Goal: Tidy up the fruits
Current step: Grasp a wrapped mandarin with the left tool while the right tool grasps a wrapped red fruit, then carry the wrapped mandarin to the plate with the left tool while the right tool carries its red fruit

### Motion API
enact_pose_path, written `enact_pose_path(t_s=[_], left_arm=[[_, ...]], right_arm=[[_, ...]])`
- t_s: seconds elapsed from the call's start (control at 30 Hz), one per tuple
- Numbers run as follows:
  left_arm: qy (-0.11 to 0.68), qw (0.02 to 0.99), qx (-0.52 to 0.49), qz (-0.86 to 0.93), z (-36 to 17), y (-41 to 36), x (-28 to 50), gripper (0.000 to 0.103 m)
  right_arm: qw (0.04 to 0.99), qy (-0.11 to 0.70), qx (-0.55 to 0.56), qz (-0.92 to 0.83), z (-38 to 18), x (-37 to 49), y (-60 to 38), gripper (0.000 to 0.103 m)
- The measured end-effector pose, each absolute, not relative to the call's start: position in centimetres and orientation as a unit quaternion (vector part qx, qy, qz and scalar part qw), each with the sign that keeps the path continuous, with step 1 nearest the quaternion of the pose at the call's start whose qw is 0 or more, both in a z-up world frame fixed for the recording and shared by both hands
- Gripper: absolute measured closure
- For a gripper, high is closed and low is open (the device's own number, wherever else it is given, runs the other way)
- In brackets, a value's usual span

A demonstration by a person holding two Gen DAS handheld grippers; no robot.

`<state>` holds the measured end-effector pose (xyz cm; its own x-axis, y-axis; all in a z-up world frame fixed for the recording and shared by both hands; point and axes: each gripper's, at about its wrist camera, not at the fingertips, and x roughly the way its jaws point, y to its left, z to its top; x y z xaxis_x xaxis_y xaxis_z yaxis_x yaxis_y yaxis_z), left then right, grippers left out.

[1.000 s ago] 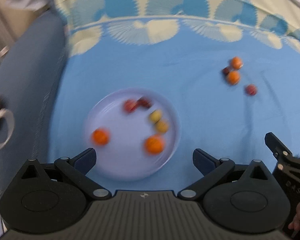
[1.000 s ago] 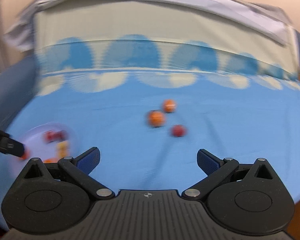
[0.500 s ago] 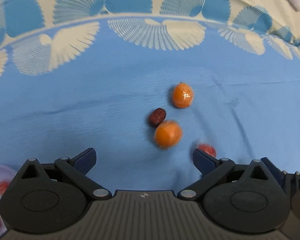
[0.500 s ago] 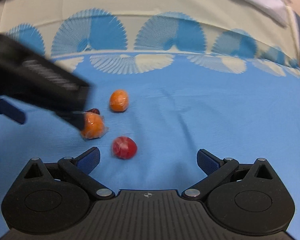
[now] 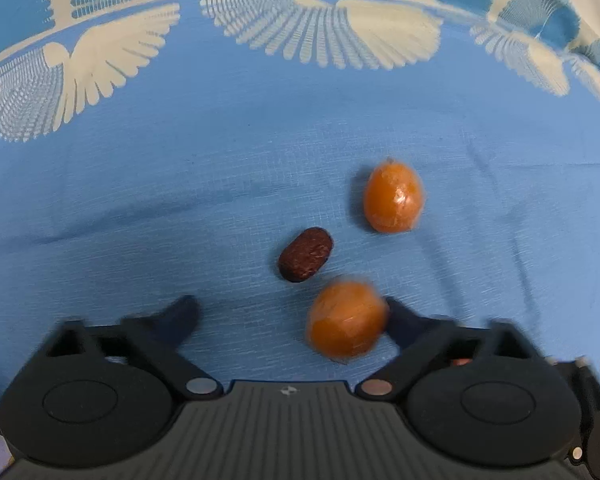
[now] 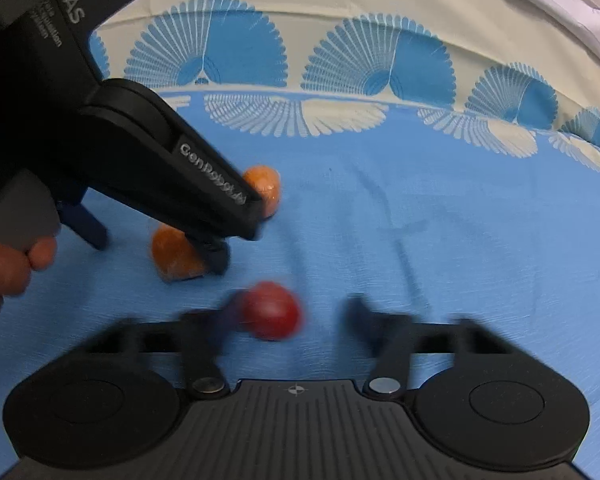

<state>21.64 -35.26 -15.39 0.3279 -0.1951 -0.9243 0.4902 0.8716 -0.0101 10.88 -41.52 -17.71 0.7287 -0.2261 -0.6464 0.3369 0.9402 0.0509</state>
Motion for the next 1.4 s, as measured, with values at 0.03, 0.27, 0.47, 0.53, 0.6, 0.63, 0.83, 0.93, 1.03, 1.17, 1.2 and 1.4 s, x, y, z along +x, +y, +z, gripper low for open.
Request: enact_pose_path(t_s=[0.03, 0.27, 0.47, 0.53, 0.6, 0.63, 0.83, 0.93, 1.03, 1.17, 1.2, 1.4], left_arm=[[0.534, 0.804, 0.144, -0.218, -14.9, -35.2, 21.4, 0.05], [0.522, 0.808, 0.169, -0.215, -13.4, -32.1, 20.0, 0.063], [0.531, 0.807, 0.164, -0.199, -10.2, -26.0, 17.0, 0.063], [0.525, 0.812, 0.167, -0.194, -8.7, -23.6, 15.5, 0.063], [0.521, 0.816, 0.165, -0.19, -7.2, -21.3, 13.9, 0.063], [0.52, 0.817, 0.165, -0.188, -6.5, -20.1, 13.2, 0.063], [0.526, 0.819, 0.14, -0.181, -3.2, -13.3, 8.7, 0.063], [0.52, 0.826, 0.134, -0.173, -1.8, -10.8, 6.8, 0.063], [0.499, 0.841, 0.124, -0.166, -0.3, -8.9, 4.9, 0.063], [0.485, 0.854, 0.095, -0.16, 1.4, -6.3, 3.0, 0.063], [0.484, 0.856, 0.09, -0.16, 1.7, -5.8, 2.6, 0.063], [0.467, 0.867, 0.077, -0.154, 3.0, -3.3, 0.8, 0.063]], right_arm=[[0.924, 0.338, 0.083, -0.158, -17.6, 10.6, -41.6, 0.07], [0.919, 0.337, 0.093, -0.183, -17.5, 10.2, -42.4, 0.071], [0.907, 0.345, 0.081, -0.229, -16.7, 9.4, -42.5, 0.071], [0.908, 0.336, 0.093, -0.232, -15.2, 8.2, -42.1, 0.071], [0.912, 0.325, 0.11, -0.224, -13.7, 6.5, -41.2, 0.071], [0.912, 0.325, 0.123, -0.217, -12.9, 5.5, -40.6, 0.071], [0.914, 0.337, 0.156, -0.164, -8.8, 0.3, -34.7, 0.071], [0.927, 0.324, 0.135, -0.131, -6.1, -1.7, -31.5, 0.071], [0.935, 0.32, 0.119, -0.1, -3.9, -3.3, -28.9, 0.071], [0.944, 0.303, 0.106, -0.073, -1.2, -4.9, -26.4, 0.071], [0.945, 0.299, 0.109, -0.068, -0.7, -5.2, -25.9, 0.071], [0.944, 0.299, 0.134, -0.037, 0.9, -6.5, -23.0, 0.071]])
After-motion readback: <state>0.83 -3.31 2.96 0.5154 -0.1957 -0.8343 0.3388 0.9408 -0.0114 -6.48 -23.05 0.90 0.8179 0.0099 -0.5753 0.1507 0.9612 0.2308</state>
